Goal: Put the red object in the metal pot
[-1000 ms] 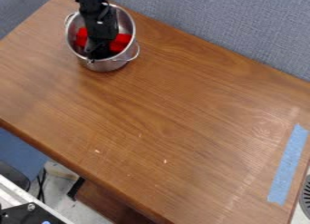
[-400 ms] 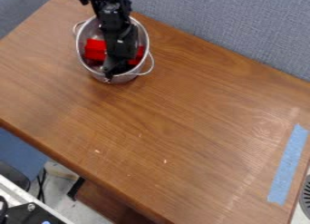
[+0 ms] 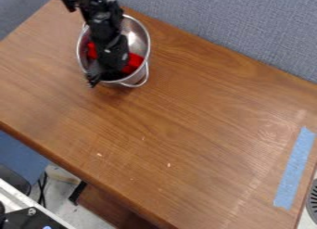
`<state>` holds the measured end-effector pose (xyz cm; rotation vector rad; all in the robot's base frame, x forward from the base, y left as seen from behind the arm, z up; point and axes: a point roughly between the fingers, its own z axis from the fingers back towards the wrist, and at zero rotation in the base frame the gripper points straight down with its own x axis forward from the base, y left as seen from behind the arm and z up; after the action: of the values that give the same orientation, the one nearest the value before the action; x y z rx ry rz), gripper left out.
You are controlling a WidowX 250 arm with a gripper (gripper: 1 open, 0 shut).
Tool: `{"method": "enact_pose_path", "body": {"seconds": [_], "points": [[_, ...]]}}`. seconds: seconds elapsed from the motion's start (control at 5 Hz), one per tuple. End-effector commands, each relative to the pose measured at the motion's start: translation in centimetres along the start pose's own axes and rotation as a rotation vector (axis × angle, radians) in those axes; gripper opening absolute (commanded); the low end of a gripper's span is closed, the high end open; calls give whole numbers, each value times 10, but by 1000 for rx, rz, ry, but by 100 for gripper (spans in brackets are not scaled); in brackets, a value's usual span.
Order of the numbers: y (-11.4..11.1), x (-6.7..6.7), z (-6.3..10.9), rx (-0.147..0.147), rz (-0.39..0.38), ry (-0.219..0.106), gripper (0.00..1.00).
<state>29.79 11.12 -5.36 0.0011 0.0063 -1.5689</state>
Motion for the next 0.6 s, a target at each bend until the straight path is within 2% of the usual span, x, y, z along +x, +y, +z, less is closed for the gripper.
{"method": "enact_pose_path", "body": {"seconds": [0.0,0.2,0.4], "points": [[-54,-1,-19,-125,2,-32,100],[-67,-7,-11,-123,0,-28,0],[-51,6,0,-129,59,-31,0]]}}
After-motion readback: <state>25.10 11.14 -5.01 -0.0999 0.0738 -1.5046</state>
